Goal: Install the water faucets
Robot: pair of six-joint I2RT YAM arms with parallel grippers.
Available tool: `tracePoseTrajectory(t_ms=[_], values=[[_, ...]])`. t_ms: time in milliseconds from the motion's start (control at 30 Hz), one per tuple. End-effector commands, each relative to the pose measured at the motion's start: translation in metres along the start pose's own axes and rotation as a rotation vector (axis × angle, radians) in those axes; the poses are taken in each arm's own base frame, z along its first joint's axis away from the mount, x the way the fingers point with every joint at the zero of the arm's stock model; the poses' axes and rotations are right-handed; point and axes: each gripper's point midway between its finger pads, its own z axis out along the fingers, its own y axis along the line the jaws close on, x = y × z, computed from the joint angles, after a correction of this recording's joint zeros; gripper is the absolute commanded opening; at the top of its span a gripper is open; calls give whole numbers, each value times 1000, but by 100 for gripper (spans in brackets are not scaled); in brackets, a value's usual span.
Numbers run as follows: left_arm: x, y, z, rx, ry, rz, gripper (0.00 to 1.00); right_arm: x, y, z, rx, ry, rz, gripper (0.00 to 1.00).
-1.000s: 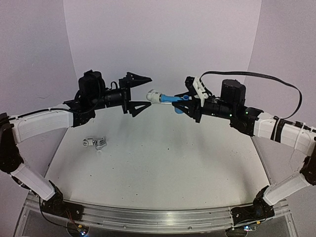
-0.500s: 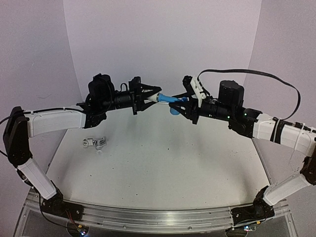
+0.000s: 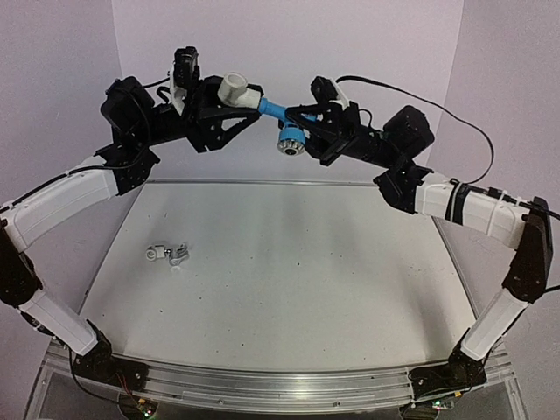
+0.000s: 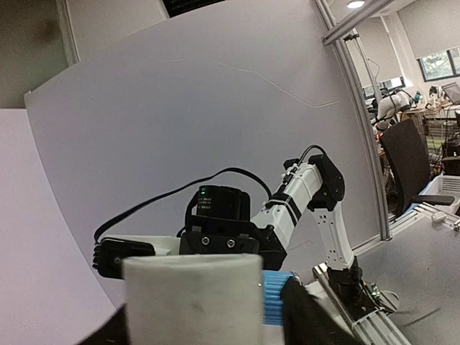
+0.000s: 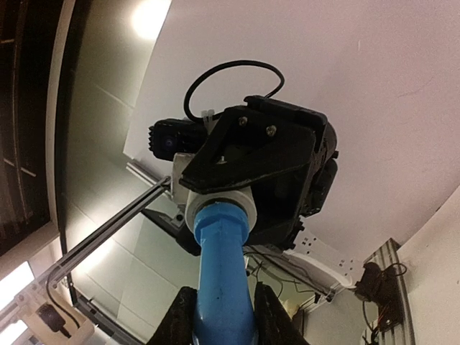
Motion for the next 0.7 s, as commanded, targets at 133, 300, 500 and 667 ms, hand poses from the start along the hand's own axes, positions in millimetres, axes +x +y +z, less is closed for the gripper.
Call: tracePoseTrajectory(t_ms=[133, 300, 500, 667], values=[[12, 27, -47, -440, 9, -389, 100, -13, 27, -54, 449, -55, -909, 0], [30, 15, -80, -596, -97, -977, 100, -6, -24, -82, 639, 76, -1374, 0], [71, 24, -70, -575, -137, -1456, 99, -3, -50, -81, 637, 145, -1548, 0], [88, 9, -33, -344, 49, -1420, 97, -3, -63, -71, 571, 125, -1471, 0]])
